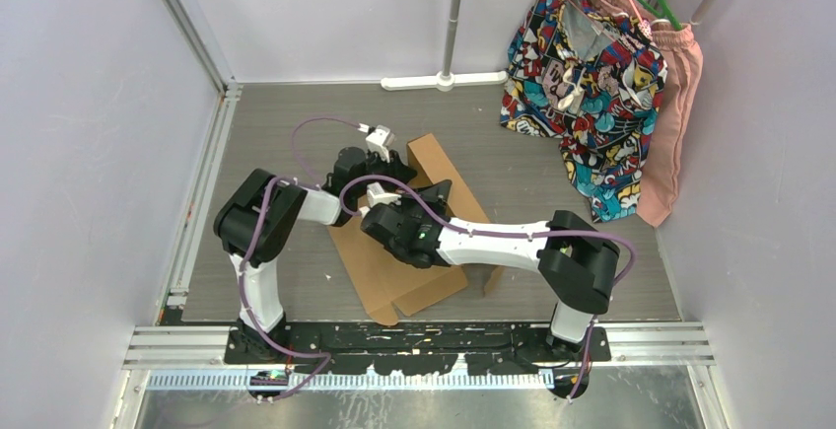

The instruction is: Fold the paper box

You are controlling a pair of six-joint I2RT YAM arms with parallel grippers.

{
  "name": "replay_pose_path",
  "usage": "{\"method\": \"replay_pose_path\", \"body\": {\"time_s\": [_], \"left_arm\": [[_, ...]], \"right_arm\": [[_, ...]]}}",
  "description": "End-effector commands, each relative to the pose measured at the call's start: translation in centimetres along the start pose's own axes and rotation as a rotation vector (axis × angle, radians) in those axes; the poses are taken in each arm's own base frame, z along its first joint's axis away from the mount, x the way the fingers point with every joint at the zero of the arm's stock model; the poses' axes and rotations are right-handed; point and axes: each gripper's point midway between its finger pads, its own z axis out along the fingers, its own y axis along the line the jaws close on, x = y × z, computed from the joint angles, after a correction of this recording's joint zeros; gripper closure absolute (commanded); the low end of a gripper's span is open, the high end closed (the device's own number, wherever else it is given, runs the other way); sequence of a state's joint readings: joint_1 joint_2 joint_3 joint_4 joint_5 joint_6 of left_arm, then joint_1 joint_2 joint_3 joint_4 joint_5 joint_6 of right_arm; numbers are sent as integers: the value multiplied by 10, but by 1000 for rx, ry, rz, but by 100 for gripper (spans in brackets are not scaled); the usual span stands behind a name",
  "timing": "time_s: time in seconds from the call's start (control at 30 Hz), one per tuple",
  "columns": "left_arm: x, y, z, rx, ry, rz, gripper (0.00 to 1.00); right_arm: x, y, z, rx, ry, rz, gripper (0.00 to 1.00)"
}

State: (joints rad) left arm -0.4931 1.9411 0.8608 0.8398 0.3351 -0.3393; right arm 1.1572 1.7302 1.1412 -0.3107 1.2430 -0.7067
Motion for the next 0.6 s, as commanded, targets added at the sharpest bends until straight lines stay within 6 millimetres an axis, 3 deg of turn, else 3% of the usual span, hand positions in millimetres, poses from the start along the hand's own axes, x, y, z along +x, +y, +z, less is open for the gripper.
{"method": "replay_pose_path", "body": {"time_s": [0.0,0.57], "left_arm": [[-24,6,-4,-72,-79,44,77],[-22,10,-22,-138,-58,57,78]], "right_arm": [[-27,40,-5,-193,-159,45,86],[-17,10,8,-102,-78,157,58]]}}
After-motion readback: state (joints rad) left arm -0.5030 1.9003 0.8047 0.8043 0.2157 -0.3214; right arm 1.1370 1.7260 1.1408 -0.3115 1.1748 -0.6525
